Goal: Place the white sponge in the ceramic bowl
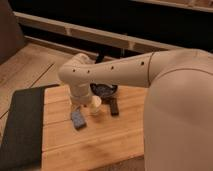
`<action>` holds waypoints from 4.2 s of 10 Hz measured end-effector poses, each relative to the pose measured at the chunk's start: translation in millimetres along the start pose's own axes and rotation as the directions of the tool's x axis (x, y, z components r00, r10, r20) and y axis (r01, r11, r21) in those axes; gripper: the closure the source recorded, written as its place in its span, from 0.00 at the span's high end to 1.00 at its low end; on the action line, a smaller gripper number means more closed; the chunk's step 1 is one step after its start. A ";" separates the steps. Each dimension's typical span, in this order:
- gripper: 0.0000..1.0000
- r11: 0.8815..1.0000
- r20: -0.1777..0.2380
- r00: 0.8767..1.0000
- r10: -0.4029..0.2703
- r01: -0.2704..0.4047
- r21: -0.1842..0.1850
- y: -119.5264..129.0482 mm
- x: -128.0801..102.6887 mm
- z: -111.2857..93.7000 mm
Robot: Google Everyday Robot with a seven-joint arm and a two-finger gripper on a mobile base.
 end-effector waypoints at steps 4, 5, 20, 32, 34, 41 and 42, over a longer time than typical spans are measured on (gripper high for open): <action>0.65 0.980 0.135 0.972 -0.195 0.199 -0.017 37.2 -17.2 -15.9; 0.65 0.965 0.161 0.953 -0.255 0.261 -0.019 50.3 -14.4 -15.4; 0.65 0.916 0.159 0.908 -0.388 0.399 -0.044 43.4 -16.5 51.3; 0.65 0.885 0.008 0.887 -0.461 0.461 -0.064 57.6 -31.5 132.2; 0.65 0.881 -0.022 0.883 -0.470 0.467 -0.071 58.5 -32.3 144.1; 0.65 0.882 -0.086 0.879 -0.470 0.464 -0.078 53.6 -34.0 159.7; 0.65 0.887 -0.094 0.882 -0.461 0.454 -0.090 54.1 -32.2 164.5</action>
